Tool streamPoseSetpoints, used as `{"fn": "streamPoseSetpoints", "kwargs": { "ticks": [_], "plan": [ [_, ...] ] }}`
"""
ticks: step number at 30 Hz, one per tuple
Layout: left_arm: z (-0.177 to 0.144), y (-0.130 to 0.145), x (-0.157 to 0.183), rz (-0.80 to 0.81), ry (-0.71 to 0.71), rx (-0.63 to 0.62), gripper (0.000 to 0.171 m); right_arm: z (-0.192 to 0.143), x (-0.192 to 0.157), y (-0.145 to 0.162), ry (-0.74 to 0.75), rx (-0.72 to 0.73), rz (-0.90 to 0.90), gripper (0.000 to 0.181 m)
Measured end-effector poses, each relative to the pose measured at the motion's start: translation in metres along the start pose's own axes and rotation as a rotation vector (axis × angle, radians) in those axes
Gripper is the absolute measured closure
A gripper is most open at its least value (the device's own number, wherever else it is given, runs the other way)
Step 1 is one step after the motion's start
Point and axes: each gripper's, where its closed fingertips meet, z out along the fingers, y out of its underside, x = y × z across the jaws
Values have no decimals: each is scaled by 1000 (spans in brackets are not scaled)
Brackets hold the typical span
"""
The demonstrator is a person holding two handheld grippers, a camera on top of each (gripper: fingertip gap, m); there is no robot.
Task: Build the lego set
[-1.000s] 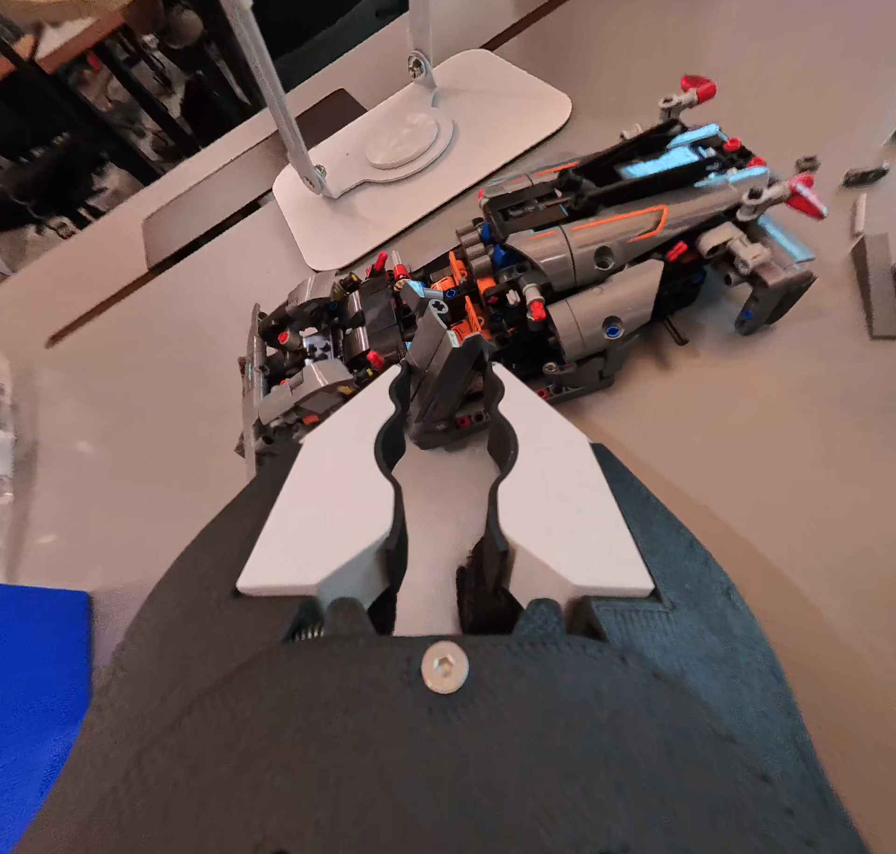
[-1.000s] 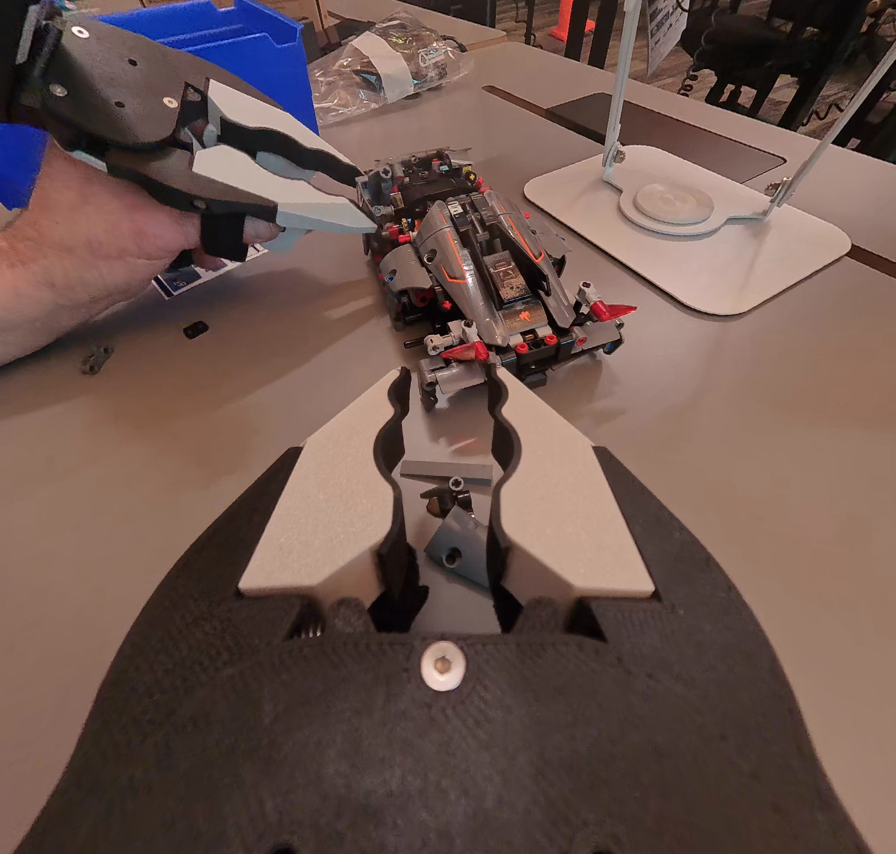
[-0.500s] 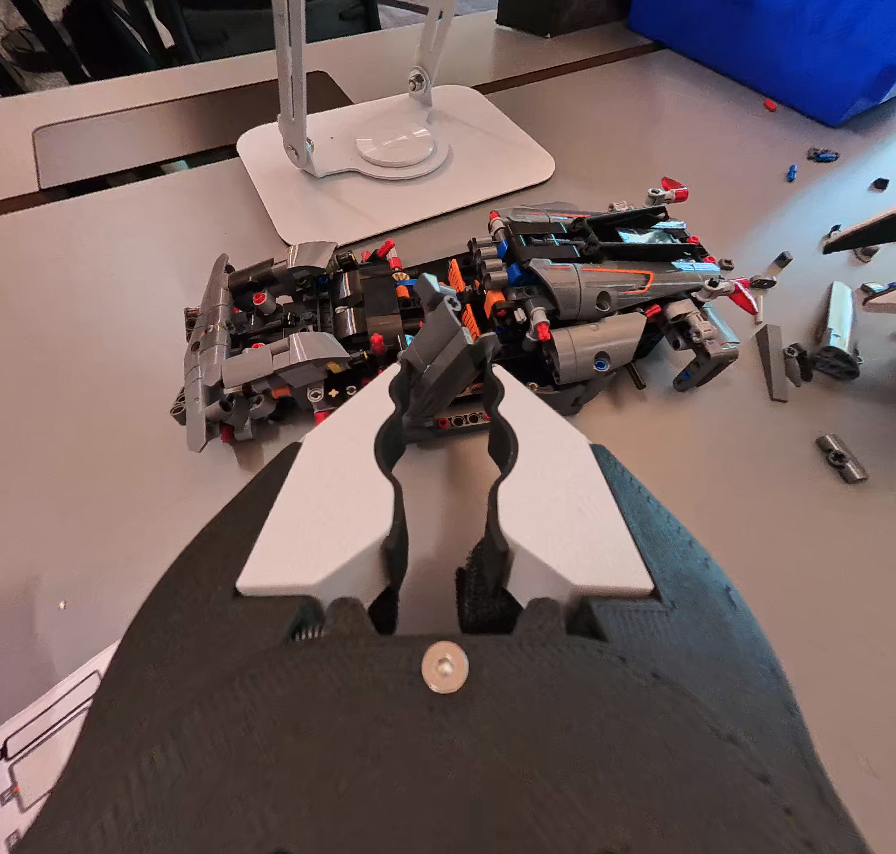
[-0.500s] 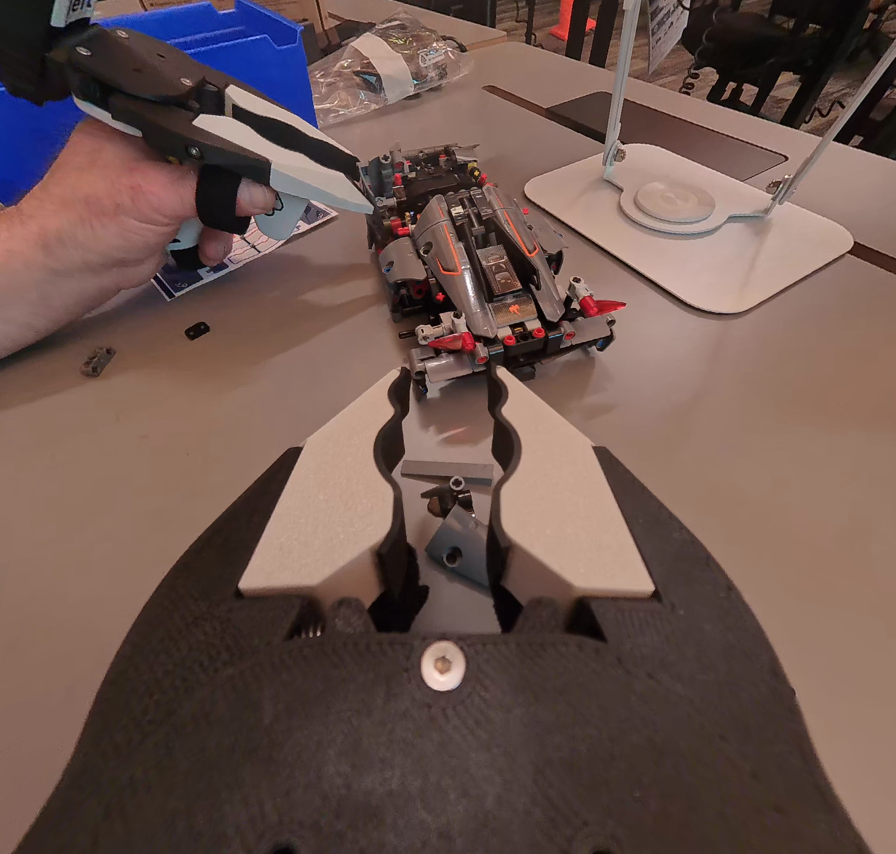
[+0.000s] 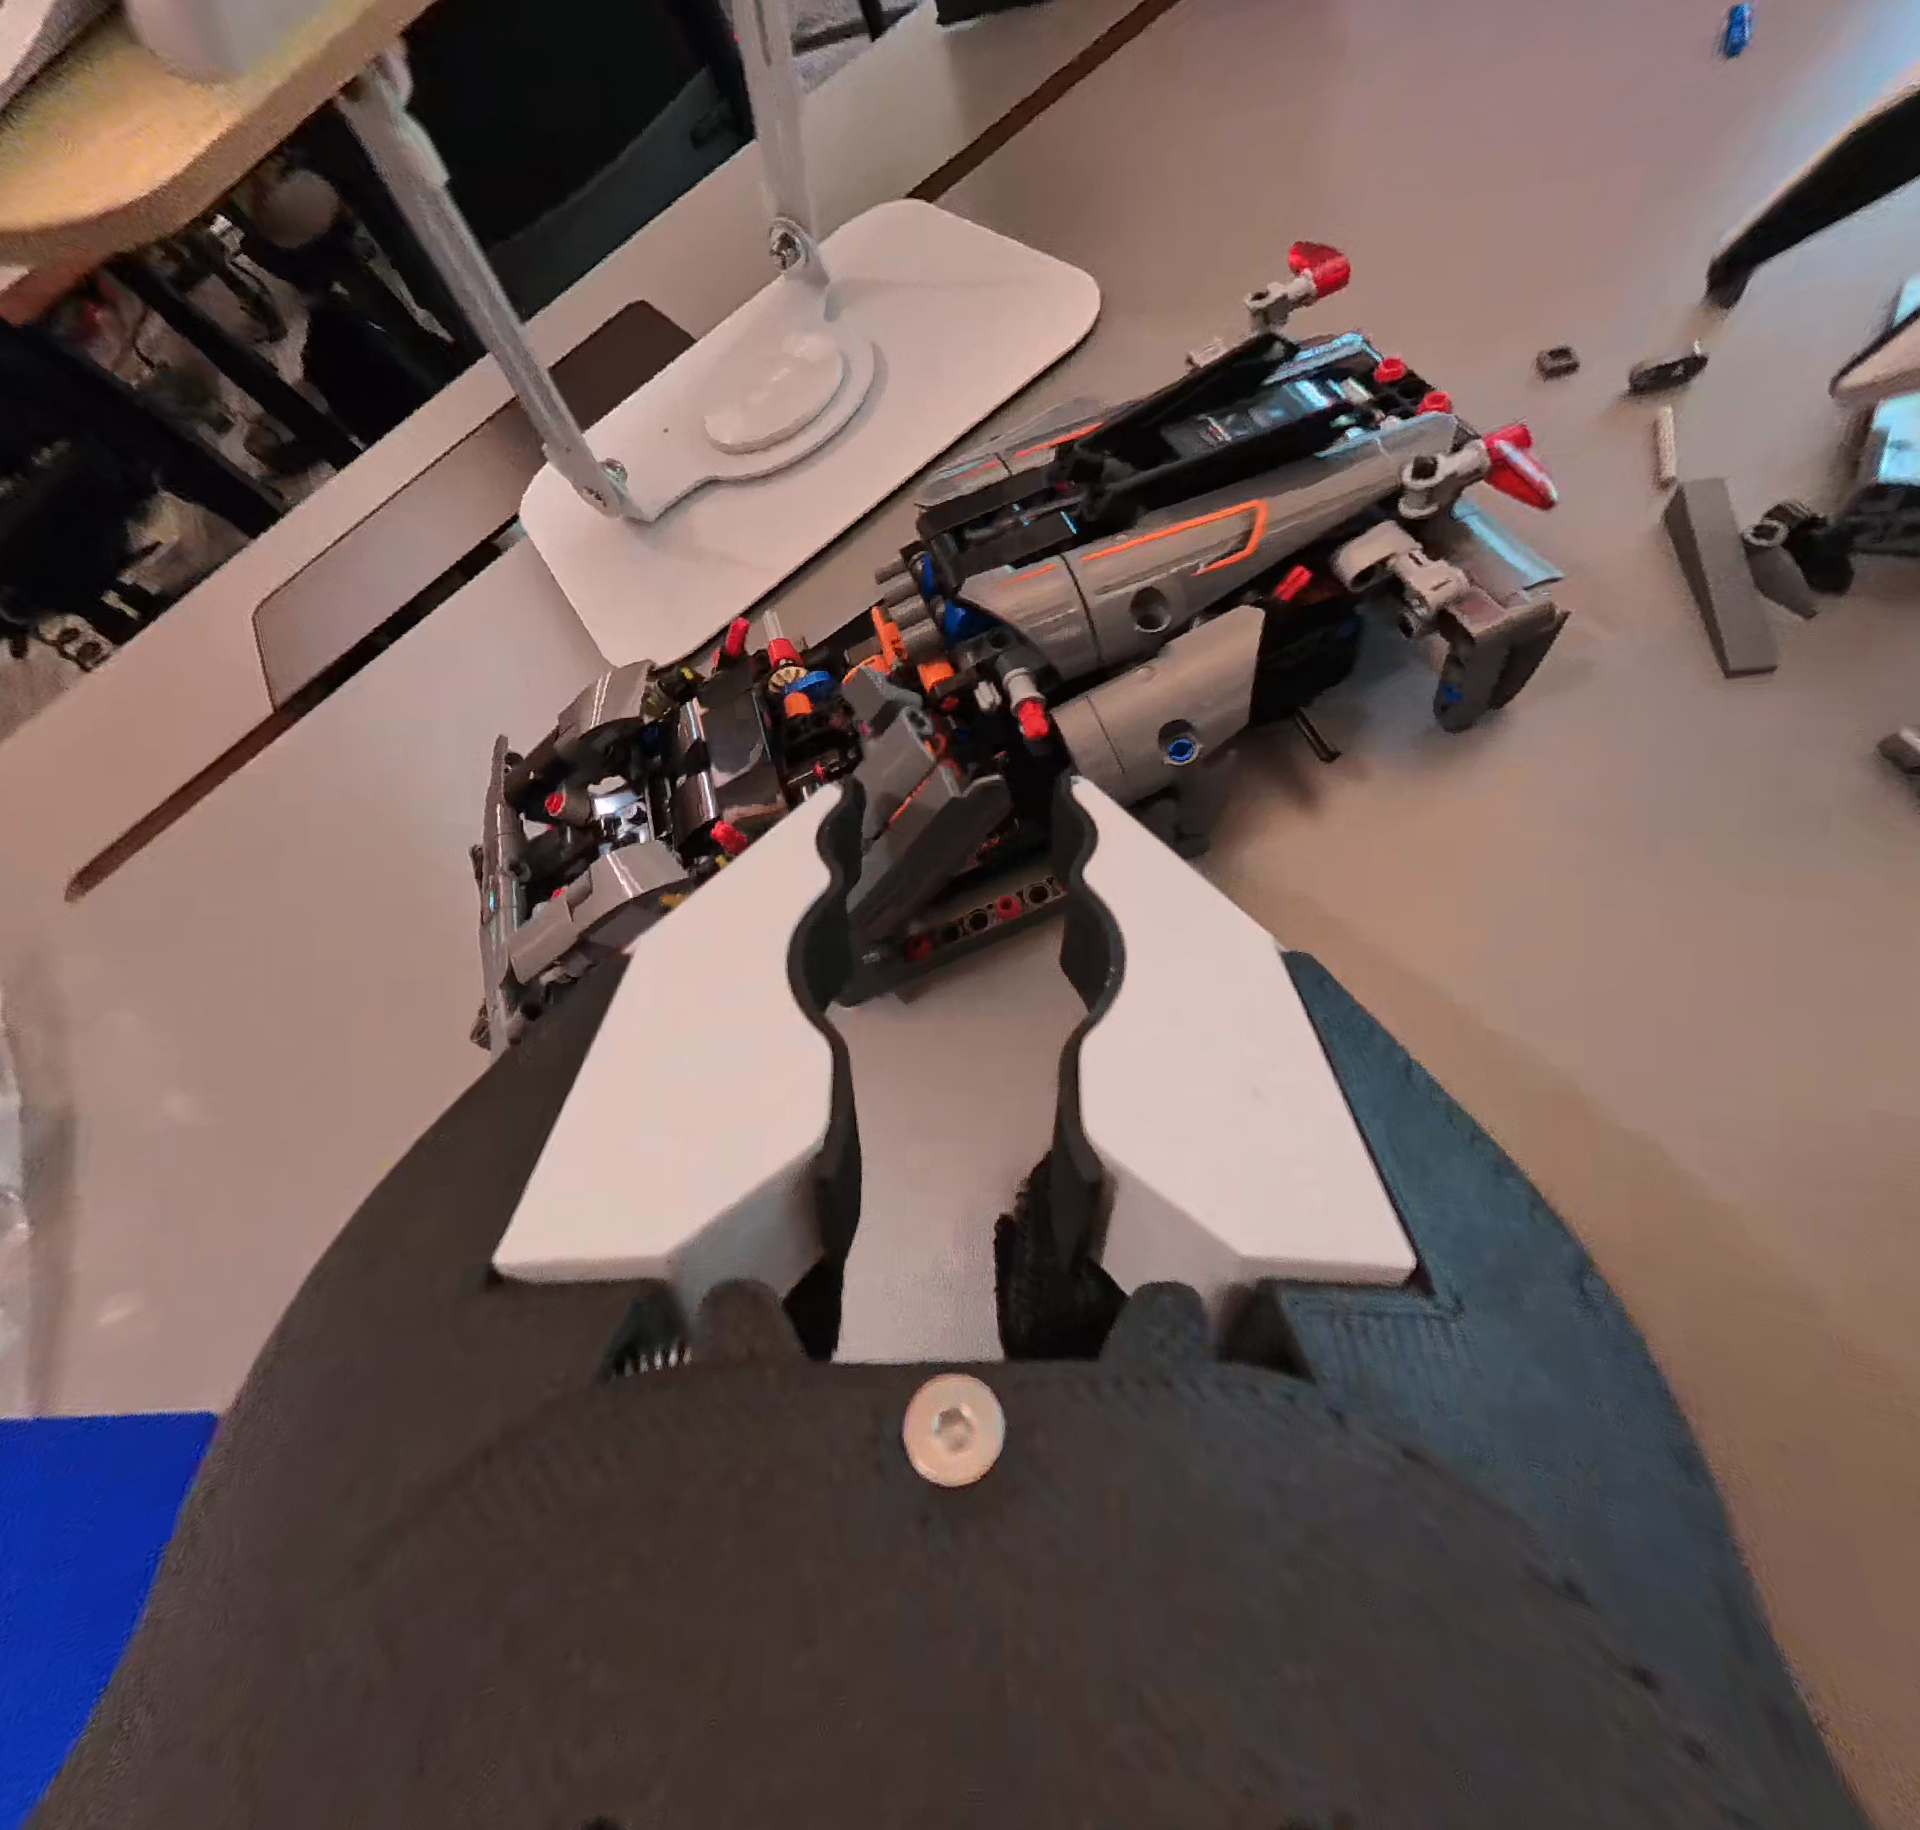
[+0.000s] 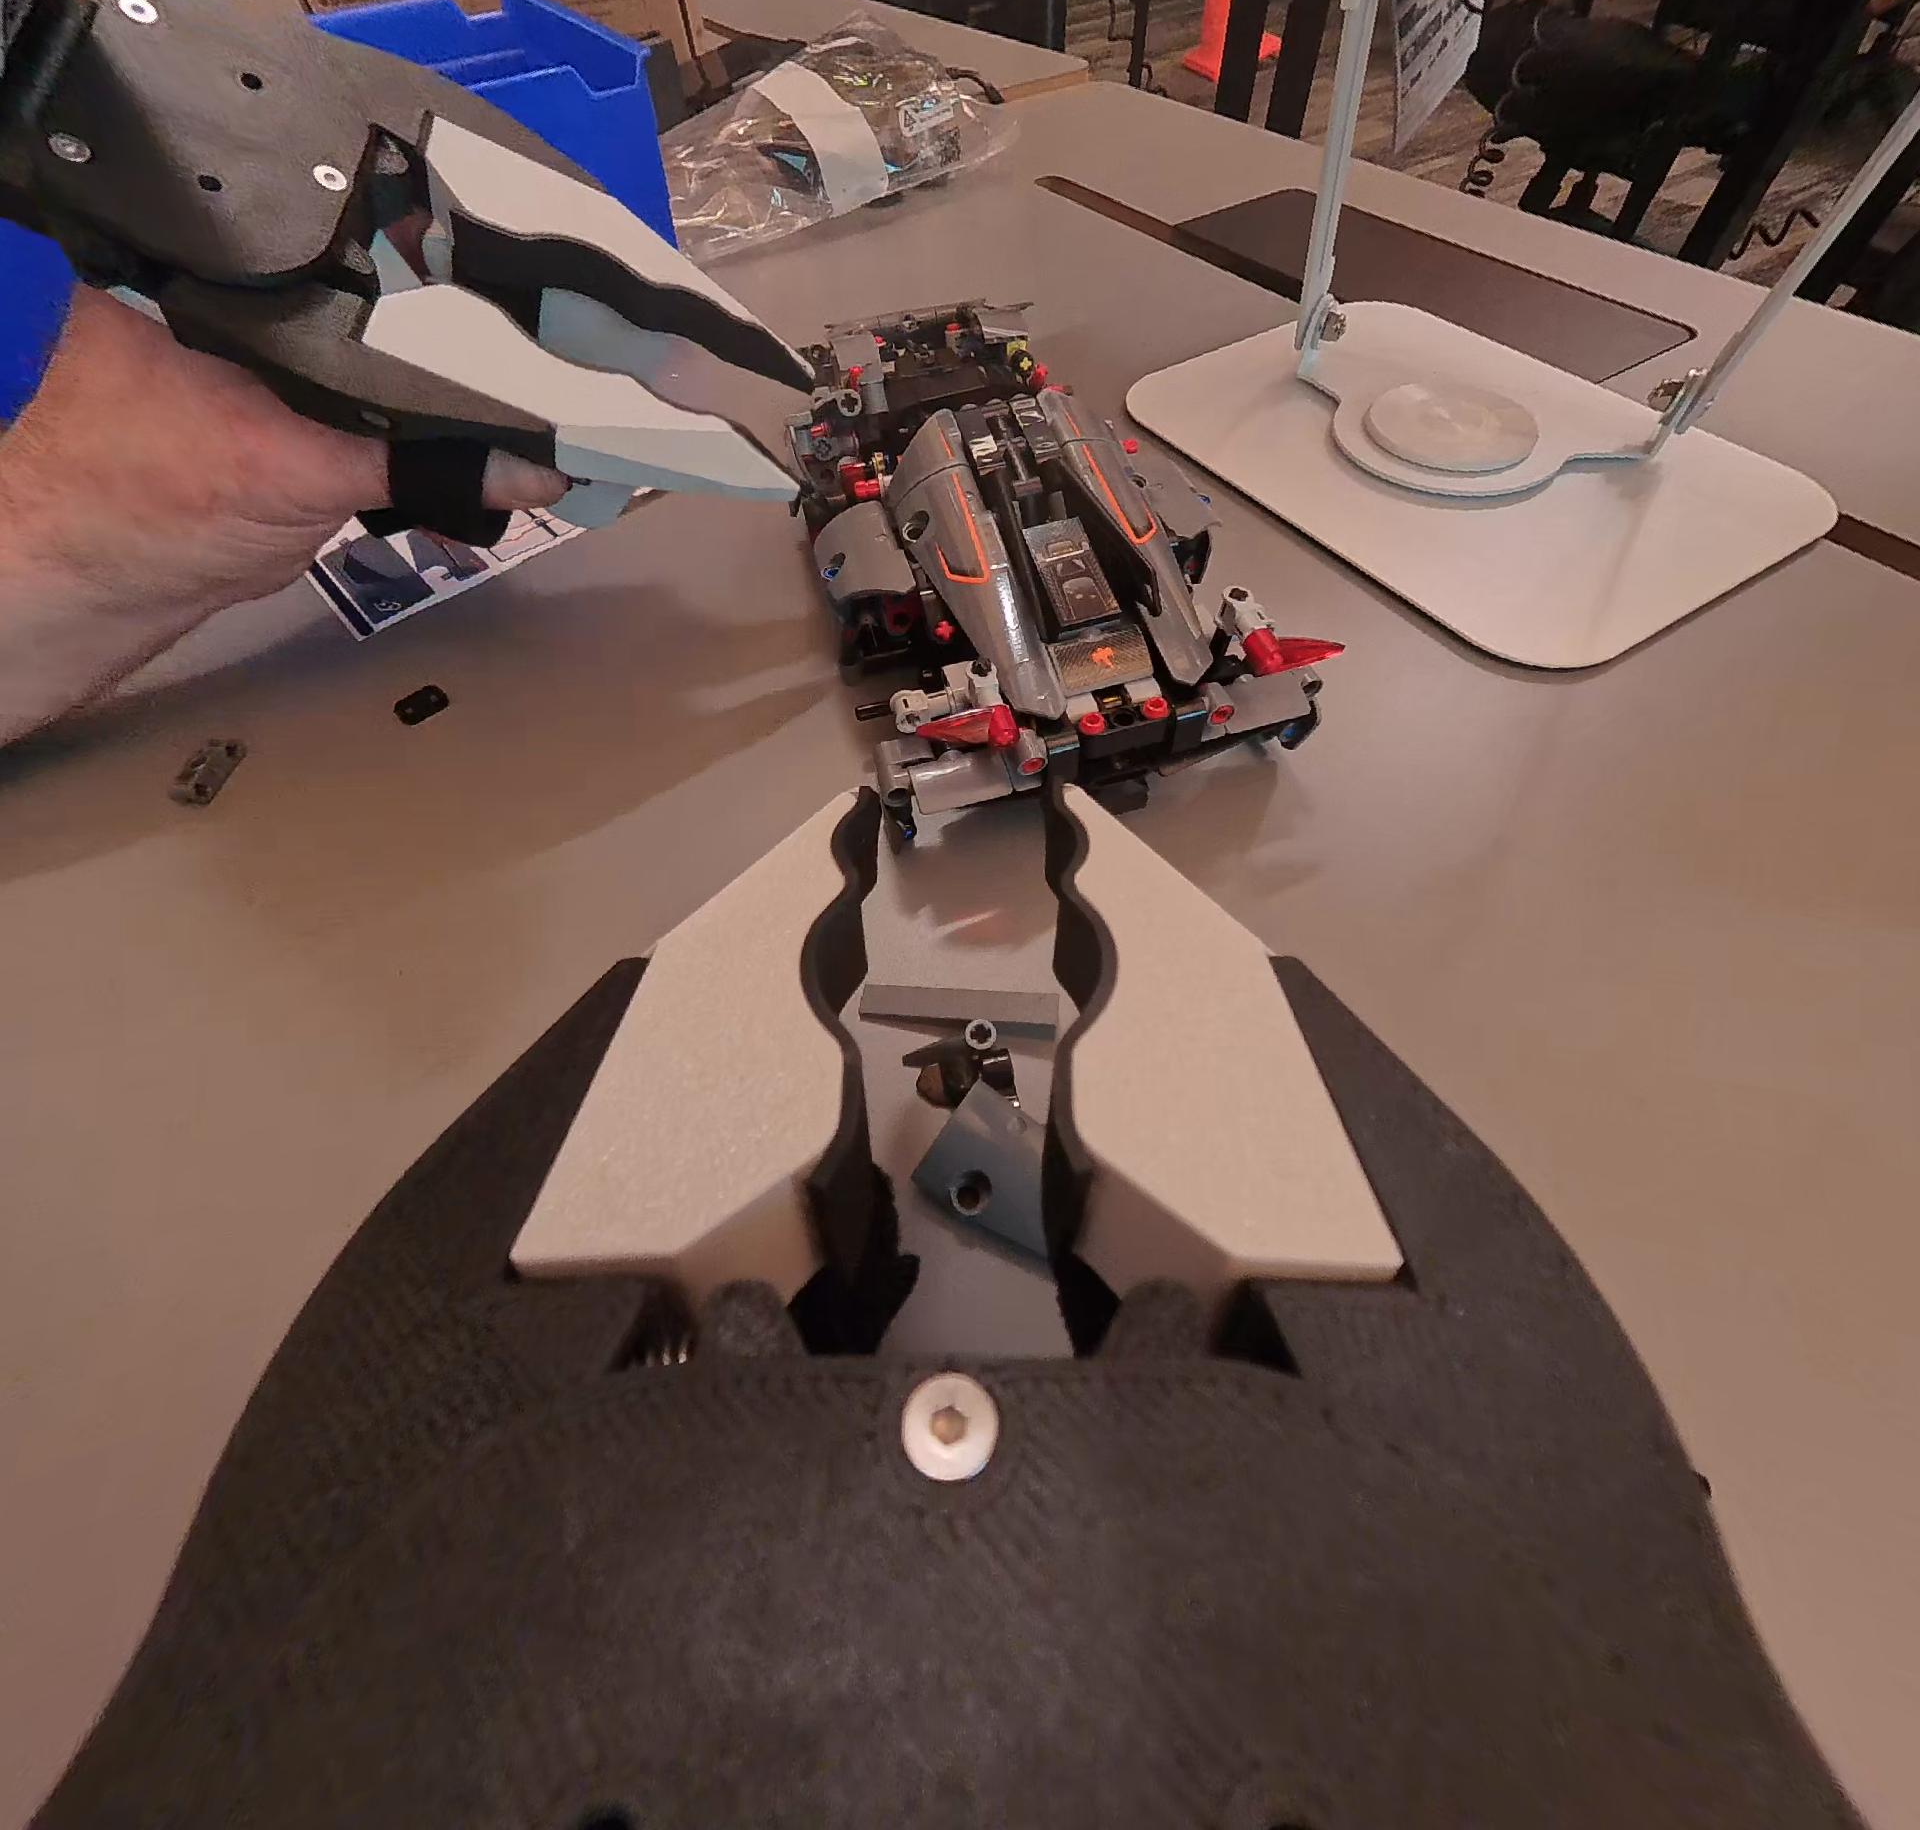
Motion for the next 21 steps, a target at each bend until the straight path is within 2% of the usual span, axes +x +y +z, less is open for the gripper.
{"fn": "streamPoseSetpoints", "kwargs": {
  "ticks": [6, 12, 21],
  "plan": [
    [6, 4, 11, 53, 61, -41, 143, 0, 0, 0, 1, 1, 1, 152],
    [9, 10, 15, 146, 59, -86, 150, 0, 0, 0, -1, 1, 0, 152],
    [12, 14, 20, 158, 63, -107, 151, 0, 0, 0, -1, 0, 1, 152]
  ]
}}
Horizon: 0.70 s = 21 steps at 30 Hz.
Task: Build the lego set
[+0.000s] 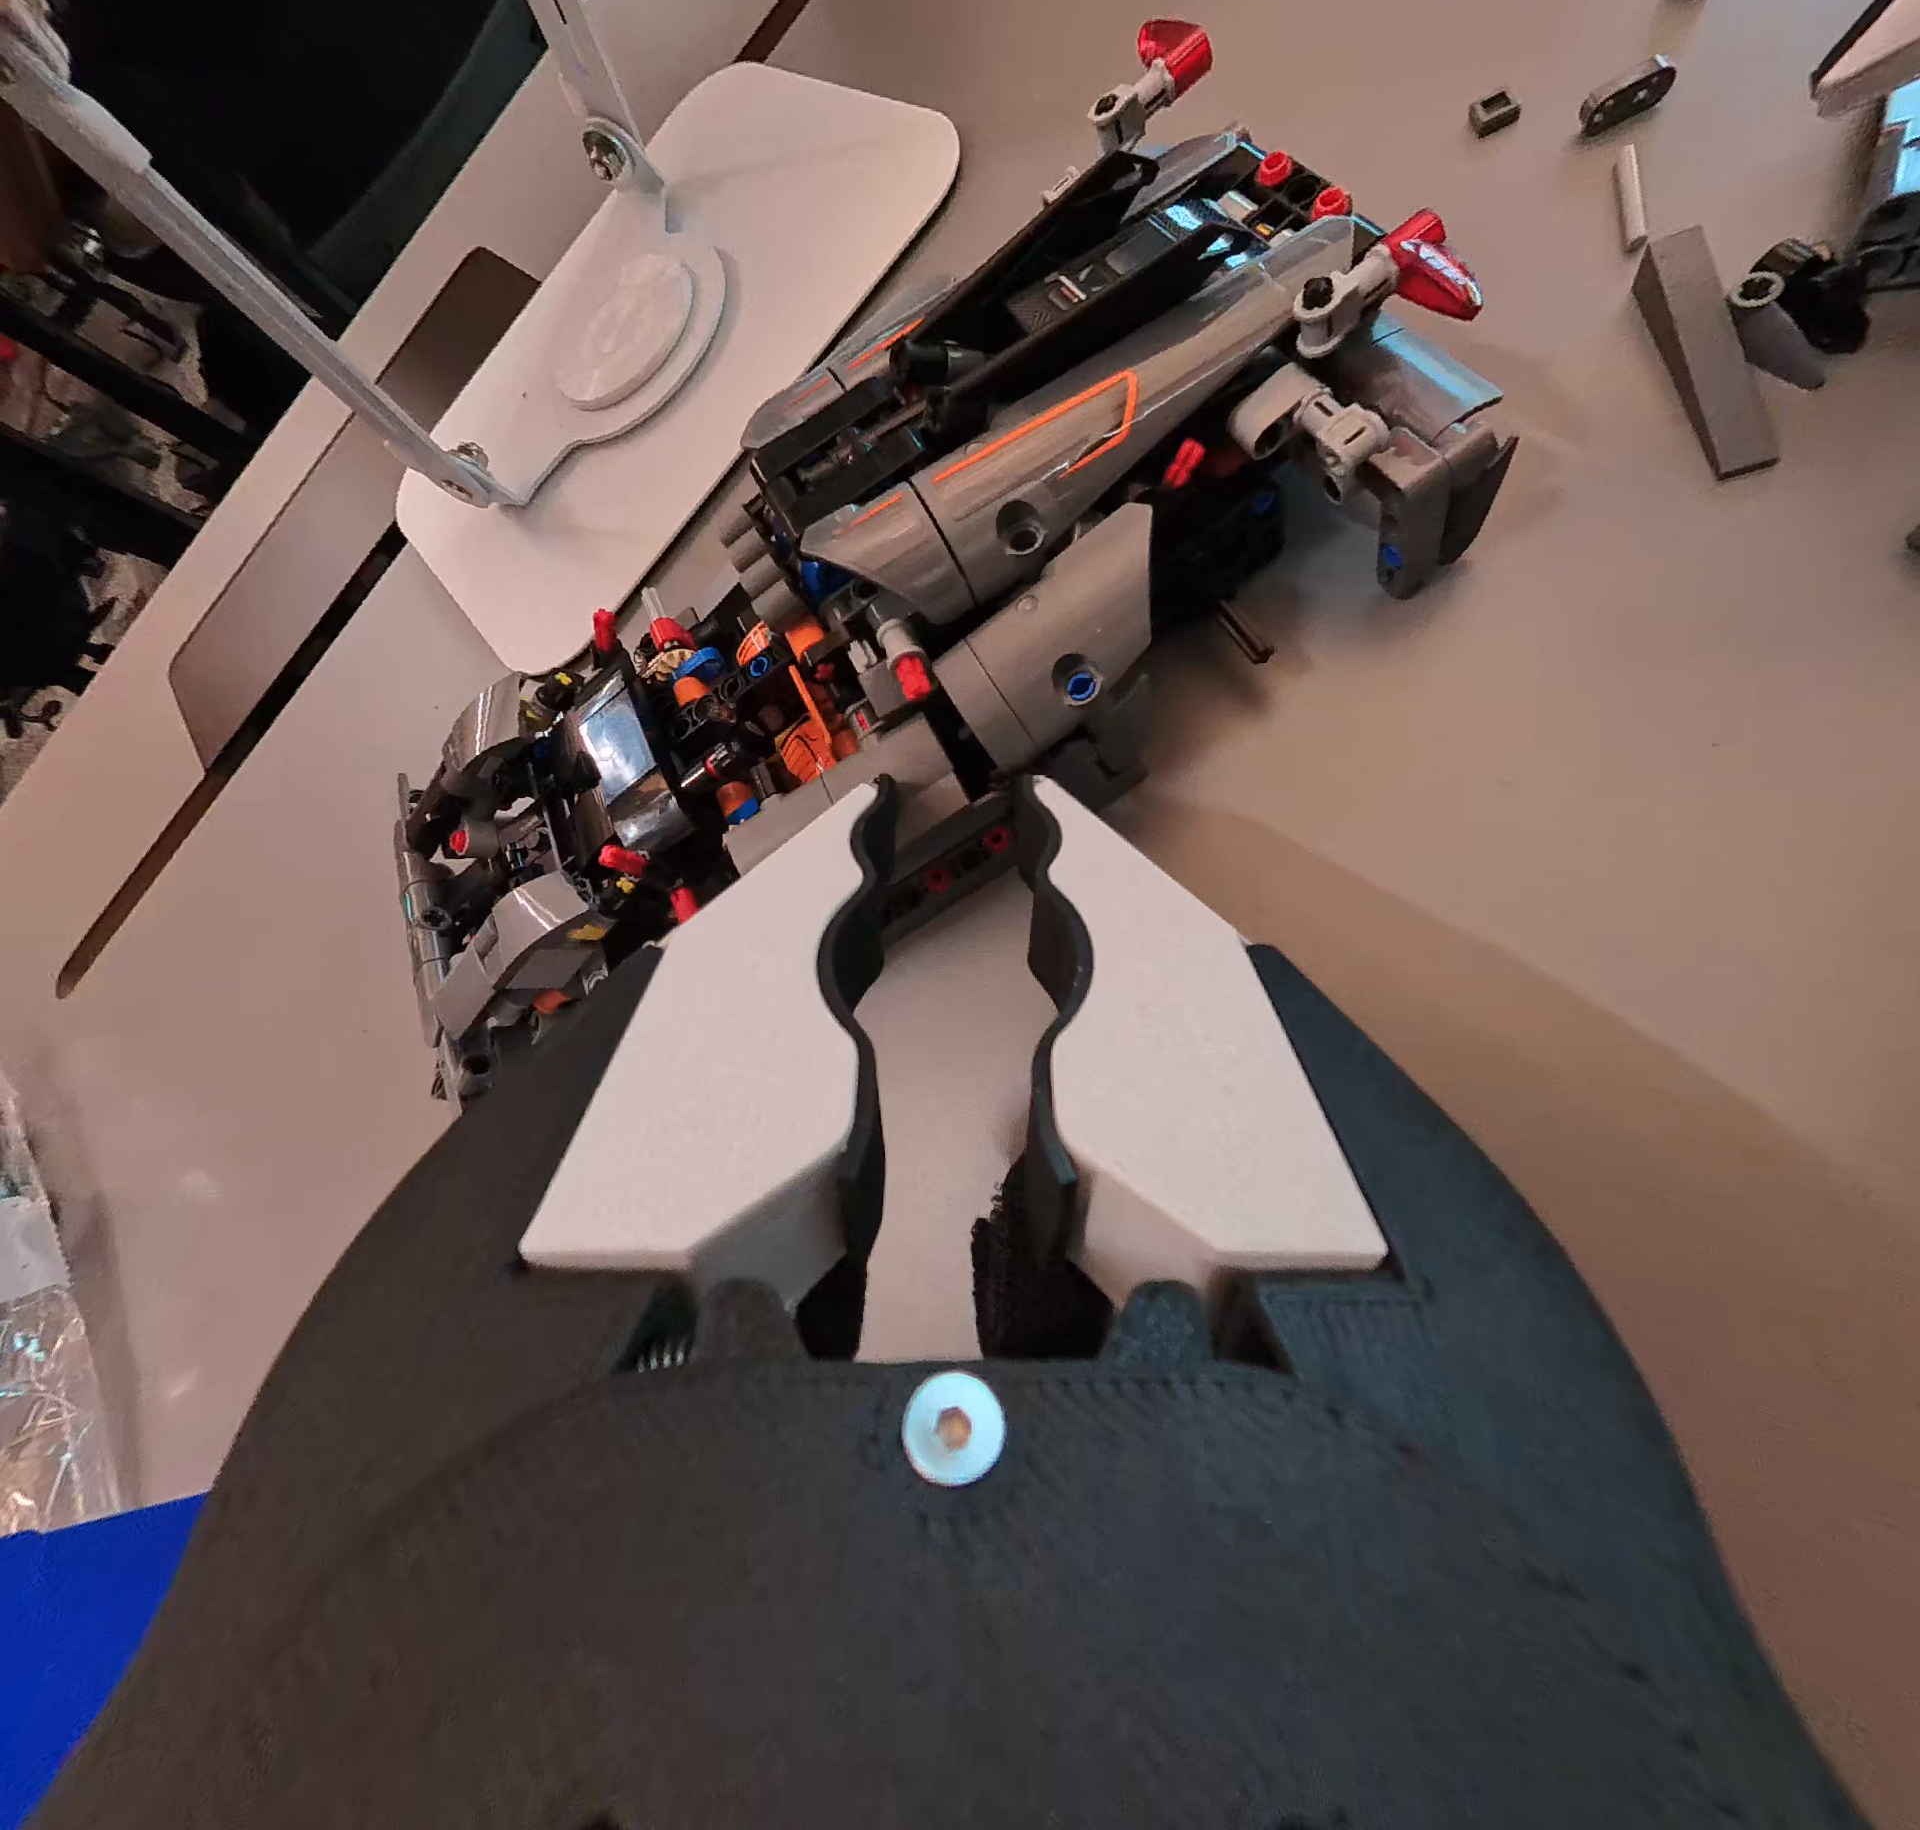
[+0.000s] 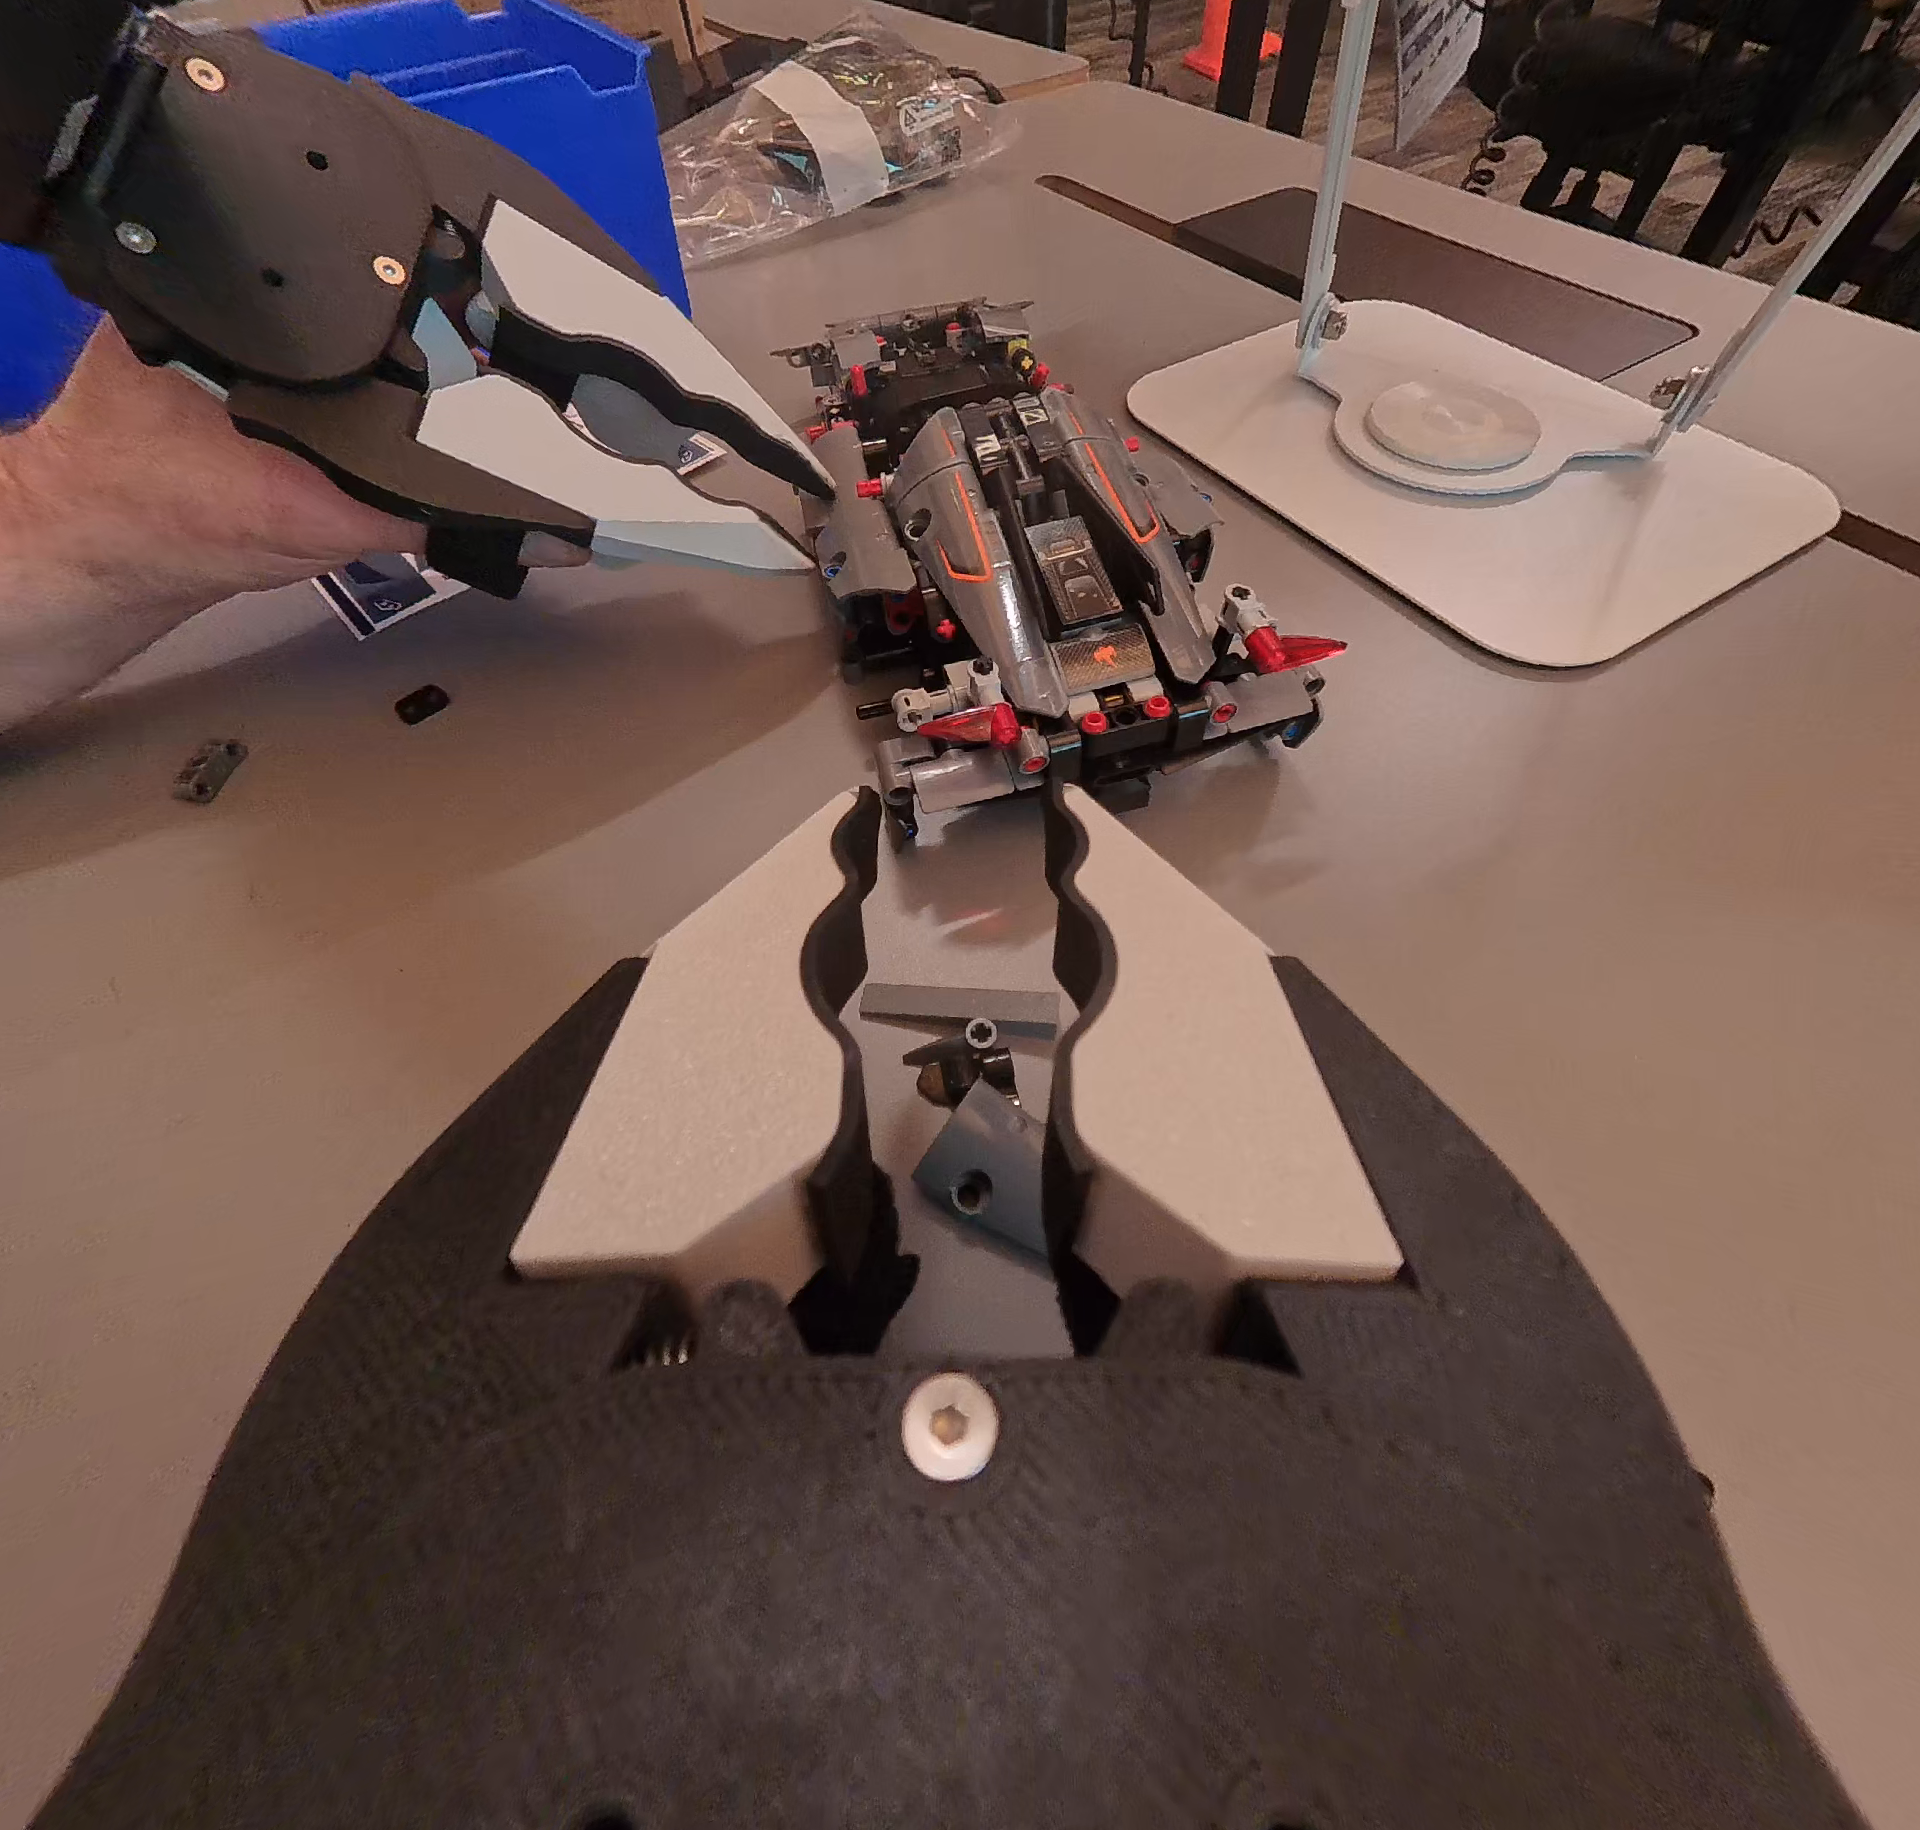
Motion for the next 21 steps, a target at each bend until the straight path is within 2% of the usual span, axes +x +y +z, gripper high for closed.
{"fn": "streamPoseSetpoints", "kwargs": {
  "ticks": [6, 12, 21],
  "plan": [
    [-5, -6, -8, 24, -22, 17, 139, 0, 0, 0, -1, -1, -1, 152],
    [-2, -11, -13, 138, -13, -10, 126, 1, 1, 2, 2, -5, 0, 152],
    [0, -7, -8, 367, 50, -74, 127, 3, 1, 5, 0, -20, -5, 152]
  ]
}}
